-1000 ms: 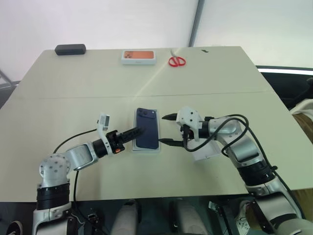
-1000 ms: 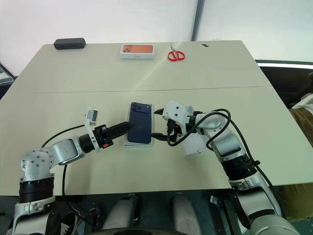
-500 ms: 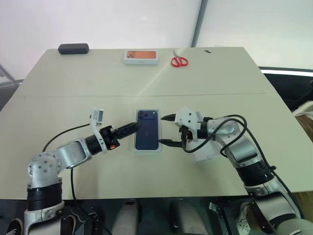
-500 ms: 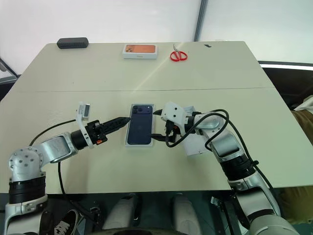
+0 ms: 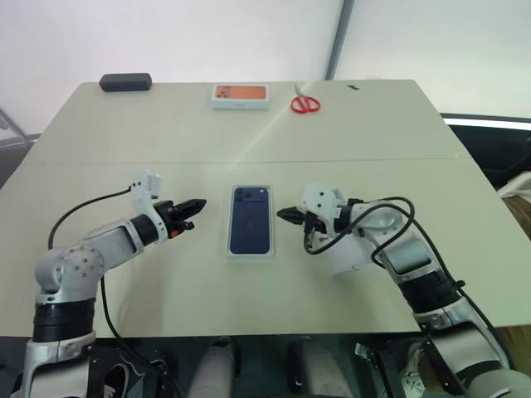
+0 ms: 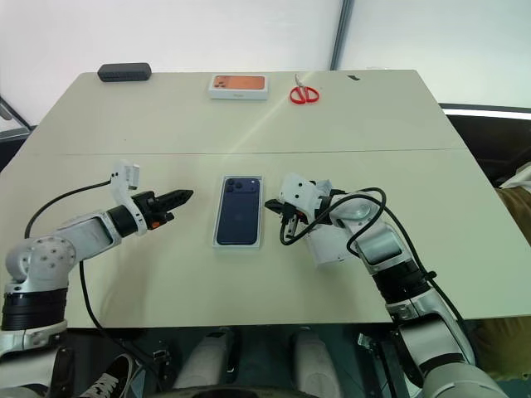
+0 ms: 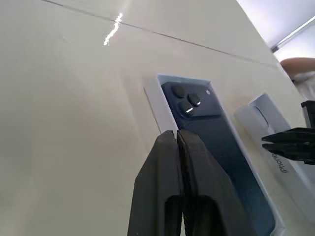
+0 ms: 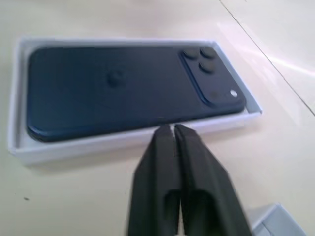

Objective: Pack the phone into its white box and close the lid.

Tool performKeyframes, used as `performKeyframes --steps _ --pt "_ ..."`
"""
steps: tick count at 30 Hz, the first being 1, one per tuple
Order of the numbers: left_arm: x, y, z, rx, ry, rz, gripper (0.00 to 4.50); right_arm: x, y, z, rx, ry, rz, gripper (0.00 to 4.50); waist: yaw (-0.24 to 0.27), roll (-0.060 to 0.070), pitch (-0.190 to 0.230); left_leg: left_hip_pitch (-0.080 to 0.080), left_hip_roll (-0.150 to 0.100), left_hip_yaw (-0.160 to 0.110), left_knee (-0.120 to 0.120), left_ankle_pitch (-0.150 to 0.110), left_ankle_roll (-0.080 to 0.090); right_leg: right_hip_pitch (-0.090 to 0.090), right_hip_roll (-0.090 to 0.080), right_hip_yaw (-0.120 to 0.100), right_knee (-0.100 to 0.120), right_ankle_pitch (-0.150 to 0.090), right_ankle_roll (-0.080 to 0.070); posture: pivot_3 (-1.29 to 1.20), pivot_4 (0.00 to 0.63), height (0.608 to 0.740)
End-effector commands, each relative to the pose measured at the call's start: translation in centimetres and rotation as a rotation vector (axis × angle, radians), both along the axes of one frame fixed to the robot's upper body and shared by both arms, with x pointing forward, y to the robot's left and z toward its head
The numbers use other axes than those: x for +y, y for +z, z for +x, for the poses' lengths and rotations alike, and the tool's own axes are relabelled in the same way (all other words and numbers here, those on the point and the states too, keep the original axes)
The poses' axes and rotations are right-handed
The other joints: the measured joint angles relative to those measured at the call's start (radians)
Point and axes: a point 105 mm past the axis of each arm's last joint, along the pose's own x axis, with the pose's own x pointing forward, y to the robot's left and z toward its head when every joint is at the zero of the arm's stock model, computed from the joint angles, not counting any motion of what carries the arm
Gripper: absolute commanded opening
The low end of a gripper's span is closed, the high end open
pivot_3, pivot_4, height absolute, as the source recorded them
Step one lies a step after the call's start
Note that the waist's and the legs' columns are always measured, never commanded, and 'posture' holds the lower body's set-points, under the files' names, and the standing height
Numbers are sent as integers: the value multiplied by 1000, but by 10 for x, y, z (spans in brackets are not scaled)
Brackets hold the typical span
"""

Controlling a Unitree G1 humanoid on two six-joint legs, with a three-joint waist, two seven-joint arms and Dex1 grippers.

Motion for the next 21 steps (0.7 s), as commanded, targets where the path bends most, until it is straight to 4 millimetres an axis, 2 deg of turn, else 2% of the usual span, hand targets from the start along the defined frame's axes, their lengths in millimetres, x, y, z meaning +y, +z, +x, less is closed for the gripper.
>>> performKeyframes --steps 1,9,17,21 --pt "-5 -9 1 1 -17 48 0 6 4 -1 -30 19 -15 91 -2 0 0 0 0 0 0 0 0 0 0 0 0 0 0 0 150 740" --pt "-25 -23 -2 15 -104 154 0 3 -4 0 -42 8 -56 91 -2 0 0 0 0 -1 0 0 0 0 0 0 0 0 0 0 150 740" --pt "-55 -37 -11 71 -211 124 0 4 -12 -8 -20 31 -75 91 0 0 0 0 0 -1 0 0 0 0 0 0 0 0 0 0 150 740" --pt "-66 -34 -12 70 -246 108 0 0 -13 -10 -11 27 -84 91 3 0 0 0 0 -1 1 0 0 1 0 0 0 0 0 0 150 740"
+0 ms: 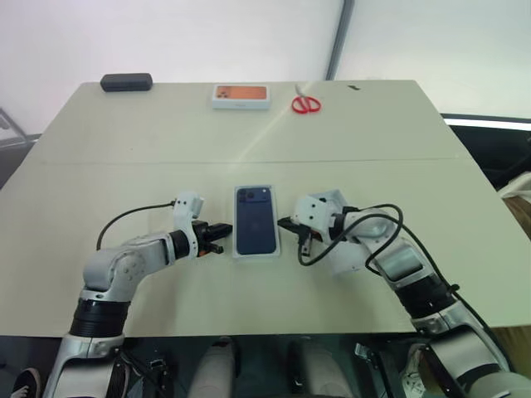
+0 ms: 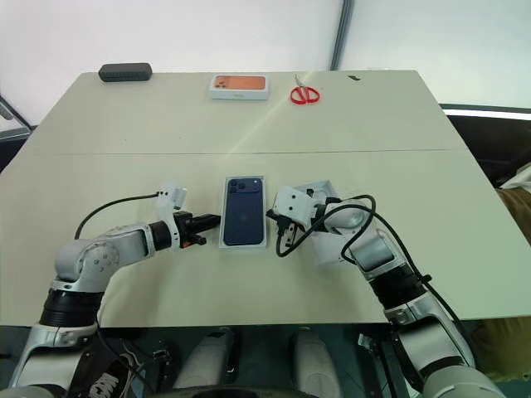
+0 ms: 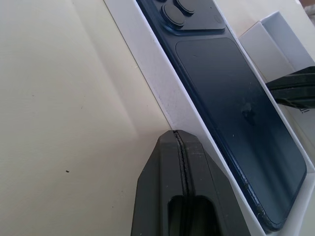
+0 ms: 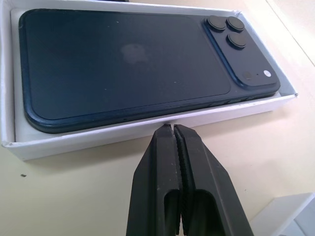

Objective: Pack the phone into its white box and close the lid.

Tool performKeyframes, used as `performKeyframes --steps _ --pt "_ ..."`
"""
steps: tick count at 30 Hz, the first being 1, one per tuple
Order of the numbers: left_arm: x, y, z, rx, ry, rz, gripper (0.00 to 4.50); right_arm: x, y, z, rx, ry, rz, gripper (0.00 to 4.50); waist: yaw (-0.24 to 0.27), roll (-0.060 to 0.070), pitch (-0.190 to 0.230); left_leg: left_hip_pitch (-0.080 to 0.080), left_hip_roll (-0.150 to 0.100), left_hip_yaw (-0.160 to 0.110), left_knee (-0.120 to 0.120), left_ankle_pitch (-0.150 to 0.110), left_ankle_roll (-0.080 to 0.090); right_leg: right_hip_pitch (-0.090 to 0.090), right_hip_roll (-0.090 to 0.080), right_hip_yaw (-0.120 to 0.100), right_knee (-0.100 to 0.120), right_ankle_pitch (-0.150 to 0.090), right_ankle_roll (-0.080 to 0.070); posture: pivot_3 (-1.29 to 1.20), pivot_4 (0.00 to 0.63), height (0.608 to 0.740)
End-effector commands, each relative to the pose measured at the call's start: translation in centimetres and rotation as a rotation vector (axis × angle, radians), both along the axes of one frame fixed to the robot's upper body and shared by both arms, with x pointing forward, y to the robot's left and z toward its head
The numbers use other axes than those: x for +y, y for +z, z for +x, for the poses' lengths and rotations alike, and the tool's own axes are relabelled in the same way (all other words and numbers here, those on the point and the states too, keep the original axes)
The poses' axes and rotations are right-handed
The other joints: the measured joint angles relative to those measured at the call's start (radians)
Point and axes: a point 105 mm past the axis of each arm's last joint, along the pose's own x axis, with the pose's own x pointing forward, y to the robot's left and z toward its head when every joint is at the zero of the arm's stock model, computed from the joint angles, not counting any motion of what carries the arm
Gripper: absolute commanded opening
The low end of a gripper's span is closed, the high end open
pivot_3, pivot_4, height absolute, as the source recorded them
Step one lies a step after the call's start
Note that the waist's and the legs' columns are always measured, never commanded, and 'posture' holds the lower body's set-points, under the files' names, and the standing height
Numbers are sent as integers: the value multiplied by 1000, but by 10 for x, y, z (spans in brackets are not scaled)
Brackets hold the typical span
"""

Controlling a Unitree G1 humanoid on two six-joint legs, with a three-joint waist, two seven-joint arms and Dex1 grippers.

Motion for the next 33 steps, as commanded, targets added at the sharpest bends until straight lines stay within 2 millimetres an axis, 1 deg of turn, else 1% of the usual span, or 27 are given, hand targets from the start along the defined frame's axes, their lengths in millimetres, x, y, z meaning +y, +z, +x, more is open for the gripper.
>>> performKeyframes --steps 1,6,9,15,18,20,22,26,29,33 --pt "-25 12 -5 -33 -95 -33 0 -1 3 -6 4 21 -1 91 2 0 0 0 0 0 0 0 0 0 0 0 0 0 0 0 150 740" --pt "-43 13 -1 -42 -115 -59 0 -14 2 -8 13 0 -24 91 5 0 0 0 -1 -1 1 0 0 2 -1 -2 -1 0 0 0 150 740" --pt "-65 13 -3 -40 -170 -86 0 -27 3 -4 7 -50 -34 91 5 0 0 0 -1 -1 1 0 0 3 -1 -2 -2 0 0 0 150 740" --pt "-91 9 -4 -37 -237 -101 0 -47 1 -2 14 -107 -55 91 5 0 0 0 -1 -1 1 0 0 4 -1 -2 -2 0 0 0 150 740" --pt "-110 9 6 -55 -272 -103 0 -59 0 0 15 -141 -67 91 8 0 0 1 -2 -1 2 0 0 5 -1 -3 -2 0 0 0 150 740" --pt "-117 8 13 -66 -284 -92 0 -63 0 2 14 -154 -72 91 10 0 0 1 -2 -1 3 0 0 6 -1 -3 -3 0 0 0 150 740" --pt "-124 9 16 -77 -310 -96 0 -66 1 3 10 -164 -76 91 10 0 0 1 -3 -1 3 0 0 6 -1 -3 -3 0 1 0 150 740" --pt "-142 10 8 -79 -383 -110 0 -77 2 2 11 -182 -91 91 8 0 0 1 -2 -1 3 0 1 6 0 -2 -3 0 1 0 150 740" --pt "-151 8 2 -77 -410 -113 0 -85 2 2 14 -201 -103 91 16 0 0 1 -3 -1 3 0 1 6 -1 -2 -3 0 1 0 150 740" --pt "-156 5 2 -81 -405 -108 0 -90 3 1 10 -220 -103 91 20 0 0 1 -3 -1 3 -1 1 6 -1 -2 -4 0 2 0 150 740"
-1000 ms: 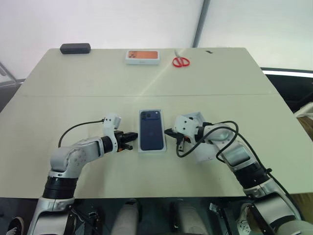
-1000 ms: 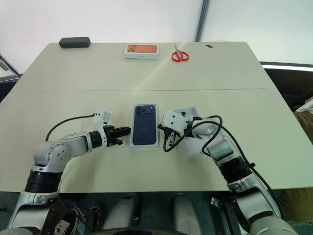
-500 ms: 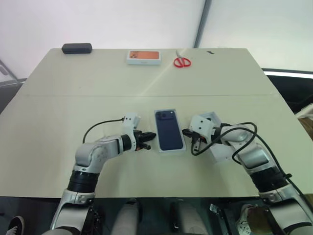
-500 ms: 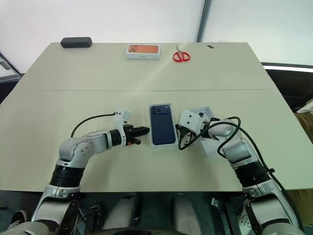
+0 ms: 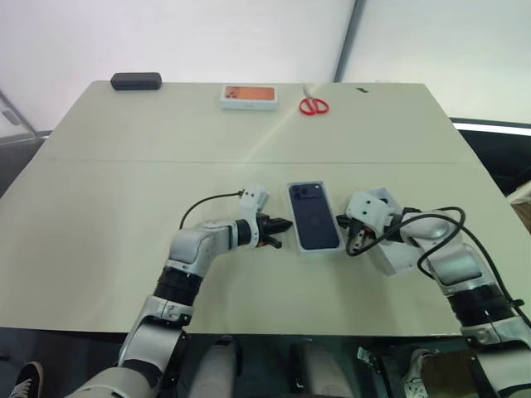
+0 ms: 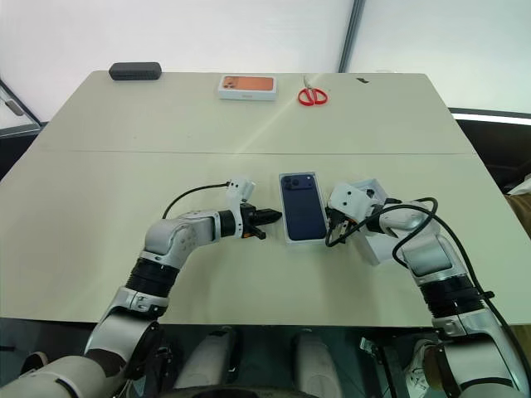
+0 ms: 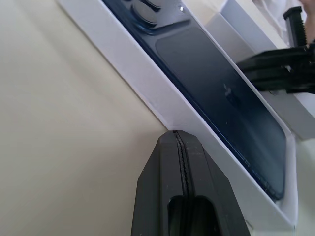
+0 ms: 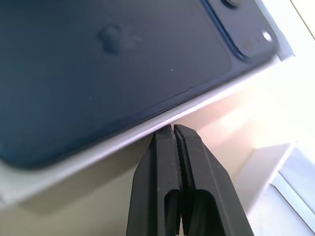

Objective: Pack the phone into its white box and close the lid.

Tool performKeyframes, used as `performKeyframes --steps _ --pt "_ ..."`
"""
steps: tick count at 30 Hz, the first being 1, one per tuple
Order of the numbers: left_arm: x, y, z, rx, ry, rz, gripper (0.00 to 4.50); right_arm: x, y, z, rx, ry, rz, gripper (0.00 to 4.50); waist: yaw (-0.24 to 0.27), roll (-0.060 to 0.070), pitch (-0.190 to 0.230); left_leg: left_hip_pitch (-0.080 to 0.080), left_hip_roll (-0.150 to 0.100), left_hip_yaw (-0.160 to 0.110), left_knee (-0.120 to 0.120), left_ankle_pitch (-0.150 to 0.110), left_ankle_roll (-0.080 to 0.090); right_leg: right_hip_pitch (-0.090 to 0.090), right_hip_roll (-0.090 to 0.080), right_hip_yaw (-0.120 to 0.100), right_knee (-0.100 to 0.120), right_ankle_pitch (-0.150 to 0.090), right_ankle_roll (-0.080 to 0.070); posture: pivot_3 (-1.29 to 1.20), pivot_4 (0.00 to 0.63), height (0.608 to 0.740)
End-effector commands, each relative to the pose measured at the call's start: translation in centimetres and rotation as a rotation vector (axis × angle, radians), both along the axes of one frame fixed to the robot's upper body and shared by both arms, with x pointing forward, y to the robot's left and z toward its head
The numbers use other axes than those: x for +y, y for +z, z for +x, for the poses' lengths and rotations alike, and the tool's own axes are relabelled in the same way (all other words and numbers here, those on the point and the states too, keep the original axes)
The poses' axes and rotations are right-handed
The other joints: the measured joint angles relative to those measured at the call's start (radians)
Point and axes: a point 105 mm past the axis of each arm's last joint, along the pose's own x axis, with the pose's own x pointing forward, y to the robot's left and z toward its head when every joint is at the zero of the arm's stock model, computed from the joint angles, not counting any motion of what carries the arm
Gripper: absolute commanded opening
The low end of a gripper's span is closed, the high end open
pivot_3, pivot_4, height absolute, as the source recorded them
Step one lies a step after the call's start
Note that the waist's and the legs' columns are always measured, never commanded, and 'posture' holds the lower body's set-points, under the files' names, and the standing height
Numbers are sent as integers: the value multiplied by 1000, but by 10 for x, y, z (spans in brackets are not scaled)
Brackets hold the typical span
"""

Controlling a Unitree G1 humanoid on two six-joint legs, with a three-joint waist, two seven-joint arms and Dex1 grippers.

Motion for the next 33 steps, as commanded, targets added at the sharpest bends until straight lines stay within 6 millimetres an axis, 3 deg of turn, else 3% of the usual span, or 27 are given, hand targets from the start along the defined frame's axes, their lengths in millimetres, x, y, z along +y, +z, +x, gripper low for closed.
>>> performKeyframes --steps 1,13,24,33 --pt "-34 10 -17 -26 -132 -55 0 17 4 -4 -14 65 31 91 0 0 0 0 0 0 0 0 0 0 0 0 0 0 0 0 150 740" --pt "-21 8 -10 -39 -93 -41 0 24 3 -18 39 87 50 91 2 0 0 0 0 0 0 0 0 0 0 0 0 0 0 0 150 740" --pt "-18 5 -13 -34 -93 -40 0 21 2 -13 15 62 30 91 -2 0 0 0 0 0 0 0 0 0 1 0 0 0 0 0 150 740" --pt "17 5 -5 -48 -11 -36 0 3 9 -5 -20 15 -21 91 -16 0 0 1 1 0 0 0 0 0 1 0 0 0 0 0 150 740"
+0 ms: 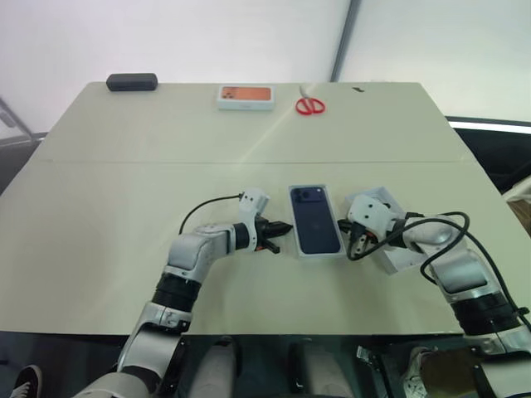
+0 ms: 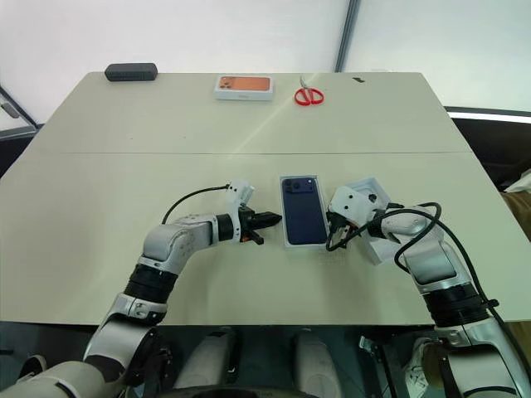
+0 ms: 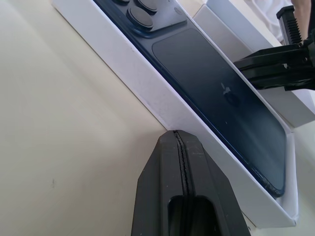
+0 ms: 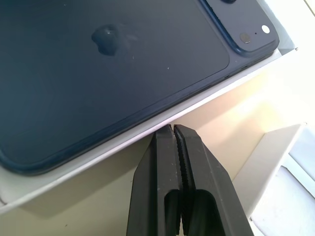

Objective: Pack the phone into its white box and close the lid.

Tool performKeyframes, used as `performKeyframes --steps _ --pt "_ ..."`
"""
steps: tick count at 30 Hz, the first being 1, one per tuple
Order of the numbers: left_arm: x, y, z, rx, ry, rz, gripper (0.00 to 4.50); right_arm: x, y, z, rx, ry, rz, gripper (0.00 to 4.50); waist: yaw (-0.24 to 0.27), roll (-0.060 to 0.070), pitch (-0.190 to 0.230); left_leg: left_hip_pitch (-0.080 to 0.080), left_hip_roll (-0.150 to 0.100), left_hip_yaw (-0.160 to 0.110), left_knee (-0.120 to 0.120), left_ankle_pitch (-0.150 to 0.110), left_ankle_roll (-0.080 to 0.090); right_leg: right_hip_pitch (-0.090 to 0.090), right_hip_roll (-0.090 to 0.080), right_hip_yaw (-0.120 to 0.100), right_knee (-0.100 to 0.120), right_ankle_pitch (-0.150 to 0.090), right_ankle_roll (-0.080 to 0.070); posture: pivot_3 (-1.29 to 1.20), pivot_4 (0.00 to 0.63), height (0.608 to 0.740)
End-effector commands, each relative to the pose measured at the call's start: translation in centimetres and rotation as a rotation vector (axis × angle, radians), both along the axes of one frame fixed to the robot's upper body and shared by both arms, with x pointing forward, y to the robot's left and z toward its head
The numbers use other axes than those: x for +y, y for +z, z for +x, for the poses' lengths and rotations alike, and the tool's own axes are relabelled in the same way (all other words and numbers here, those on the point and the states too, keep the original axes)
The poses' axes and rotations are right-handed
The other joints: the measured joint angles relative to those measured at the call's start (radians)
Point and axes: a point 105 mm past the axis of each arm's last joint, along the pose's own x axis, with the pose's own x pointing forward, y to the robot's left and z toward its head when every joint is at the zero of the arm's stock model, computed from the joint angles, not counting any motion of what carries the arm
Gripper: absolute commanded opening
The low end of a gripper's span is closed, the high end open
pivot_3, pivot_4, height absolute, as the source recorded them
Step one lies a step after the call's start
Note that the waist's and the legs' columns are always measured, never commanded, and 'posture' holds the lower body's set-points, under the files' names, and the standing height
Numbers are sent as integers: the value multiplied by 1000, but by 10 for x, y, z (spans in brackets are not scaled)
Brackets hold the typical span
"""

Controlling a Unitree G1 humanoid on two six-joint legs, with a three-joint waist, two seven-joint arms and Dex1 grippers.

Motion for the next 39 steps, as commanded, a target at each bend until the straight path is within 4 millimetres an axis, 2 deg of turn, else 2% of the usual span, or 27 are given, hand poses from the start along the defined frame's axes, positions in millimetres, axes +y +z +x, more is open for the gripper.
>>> performKeyframes --steps 1,10,15,20,23,24,26,27,29,33,34,39 --pt "6 9 0 -20 7 -39 0 -2 8 6 -34 1 -14 91 -7 0 0 0 0 0 0 0 0 0 0 0 0 0 0 0 150 740" --pt "12 17 5 -56 32 -44 0 -4 14 21 -80 -20 -20 91 -10 0 0 0 0 0 0 0 0 0 0 0 1 0 0 0 150 740" --pt "16 31 5 -151 22 -67 0 -14 19 41 -164 -93 -65 91 -10 0 0 0 0 0 0 0 0 -1 0 0 1 0 0 0 150 740" --pt "26 42 0 -232 4 -61 0 -19 13 46 -169 -109 -91 91 -9 0 0 0 0 1 0 0 0 -1 0 1 1 0 0 0 150 740" --pt "41 45 -3 -254 -1 -54 0 -10 23 45 -140 -110 38 91 -12 0 0 0 0 1 0 0 0 -1 0 1 1 0 0 0 150 740" --pt "47 46 -2 -258 7 -49 0 -7 28 44 -123 -115 90 317 -13 0 0 0 1 1 0 0 0 -1 0 1 2 0 0 0 150 740" --pt "57 44 0 -251 12 -26 528 -4 32 41 -100 -122 140 890 -14 1 0 0 1 1 0 0 0 -1 1 1 2 0 0 0 150 740" --pt "61 44 0 -275 9 7 837 -3 33 39 -95 -119 148 1366 -13 1 0 0 1 1 0 0 0 -2 1 1 2 0 0 0 150 740" --pt "67 48 4 -339 26 39 1869 -3 37 36 -94 -126 168 2476 -12 1 0 0 1 1 0 0 0 -1 1 1 2 0 0 0 150 740" --pt "73 66 5 -410 23 -32 3925 -2 54 31 -122 -158 293 4500 -8 1 0 -1 1 1 0 0 0 -2 0 1 2 0 0 0 150 740" --pt "74 69 6 -423 32 -39 4443 -3 55 30 -122 -170 309 4500 -8 1 0 -1 1 1 0 0 0 -2 0 1 2 0 0 0 150 740" --pt "78 74 5 -453 34 -63 4483 -25 52 28 -138 -293 303 4500 -9 1 0 0 1 1 0 0 0 -2 0 1 2 0 0 0 150 740"
